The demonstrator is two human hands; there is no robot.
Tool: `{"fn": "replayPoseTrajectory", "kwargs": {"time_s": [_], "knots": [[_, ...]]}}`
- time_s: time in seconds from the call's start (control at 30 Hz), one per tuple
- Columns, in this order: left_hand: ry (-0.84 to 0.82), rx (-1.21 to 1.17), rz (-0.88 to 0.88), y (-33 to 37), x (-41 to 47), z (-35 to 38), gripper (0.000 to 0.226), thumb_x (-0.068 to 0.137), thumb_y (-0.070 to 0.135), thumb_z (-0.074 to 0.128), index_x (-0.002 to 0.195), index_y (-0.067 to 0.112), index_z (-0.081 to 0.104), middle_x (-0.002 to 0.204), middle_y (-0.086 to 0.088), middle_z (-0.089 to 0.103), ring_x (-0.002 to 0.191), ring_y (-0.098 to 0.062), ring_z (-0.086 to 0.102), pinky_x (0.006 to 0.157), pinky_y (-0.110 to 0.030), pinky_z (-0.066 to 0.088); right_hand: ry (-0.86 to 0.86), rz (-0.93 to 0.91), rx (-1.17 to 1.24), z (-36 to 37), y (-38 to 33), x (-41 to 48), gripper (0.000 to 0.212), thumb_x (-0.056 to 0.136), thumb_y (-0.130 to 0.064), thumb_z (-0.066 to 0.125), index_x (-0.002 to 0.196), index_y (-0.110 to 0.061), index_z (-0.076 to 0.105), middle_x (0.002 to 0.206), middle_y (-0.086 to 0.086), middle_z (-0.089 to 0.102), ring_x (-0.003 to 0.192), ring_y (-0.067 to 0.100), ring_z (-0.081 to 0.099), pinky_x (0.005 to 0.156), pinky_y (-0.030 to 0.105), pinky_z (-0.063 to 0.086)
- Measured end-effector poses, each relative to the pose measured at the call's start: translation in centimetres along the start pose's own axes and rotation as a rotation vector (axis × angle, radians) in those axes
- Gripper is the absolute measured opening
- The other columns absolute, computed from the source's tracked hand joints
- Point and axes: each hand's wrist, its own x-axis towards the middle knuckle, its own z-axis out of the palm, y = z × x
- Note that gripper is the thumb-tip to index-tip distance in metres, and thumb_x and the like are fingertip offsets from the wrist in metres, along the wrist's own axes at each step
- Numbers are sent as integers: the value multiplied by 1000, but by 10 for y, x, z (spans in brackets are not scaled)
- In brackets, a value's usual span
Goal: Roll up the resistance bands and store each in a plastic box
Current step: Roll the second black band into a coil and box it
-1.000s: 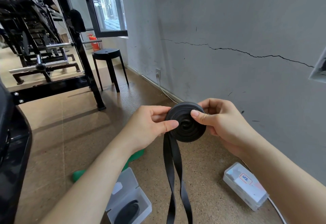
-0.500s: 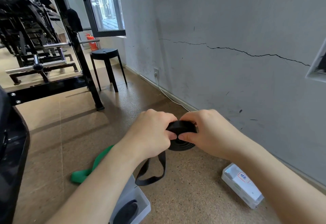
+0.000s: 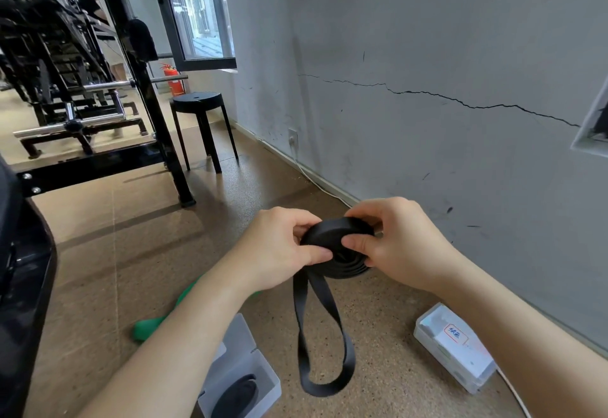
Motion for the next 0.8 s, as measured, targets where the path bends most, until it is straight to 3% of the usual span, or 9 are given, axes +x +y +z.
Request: {"fn": "replayPoseTrajectory", "kwargs": {"time_s": [0.07,0.17,0.3,0.4,0.5,0.6,0.67,0.8], "knots": [[42,-14,-15,-2,0,0,25,71,19,82,92,30,74,82,15,73,79,6,66,81,-21,55,2,13,64,1,0,1,13,84,-19,73,97,-21,71,87,-7,70,80,12,67,72,41,59],[36,60,-4,-1,2,-1,22,73,20,80,92,28,74,79,10,73,78,-6,68,80,-33,56,-25,20,58,1,-1,3,13,84,-21,73,96,-22,70,86,-7,70,78,11,66,73,40,58],[22,329,52,7,2,-2,16,76,32,75,92,30,72,64,10,59,73,-19,57,65,-30,45,-102,-36,-184,5,-8,0,22,81,-37,70,100,-28,66,86,-9,67,82,13,61,74,36,52],[6,375,62,9,1,0,18,76,33,74,94,32,71,75,4,67,81,-24,60,71,-33,48,-104,-43,-259,10,-11,-1,20,84,-36,66,102,-27,66,88,-5,67,84,18,60,73,35,50],[-1,343,58,8,1,3,22,74,34,76,96,33,71,73,8,66,80,-19,61,71,-30,48,-82,-27,-226,7,-7,0,17,84,-31,69,101,-27,69,87,-6,68,84,17,61,74,34,51],[2,174,23,7,2,2,23,73,30,80,94,34,72,58,18,56,60,3,53,58,-12,38,-56,9,-137,3,-3,0,17,81,-29,74,98,-26,71,86,-7,69,82,14,63,76,35,54],[-20,51,-14,5,2,0,26,73,23,81,95,32,73,64,21,62,57,11,55,58,-4,38,-38,42,-29,2,0,0,17,80,-24,76,96,-23,71,85,-6,70,79,13,66,74,40,57],[-43,-97,-36,1,1,-3,30,72,15,82,97,28,73,84,13,73,79,5,67,81,-20,55,-17,96,134,-1,3,1,14,81,-16,77,91,-22,69,81,-4,72,65,17,71,64,42,61]]}}
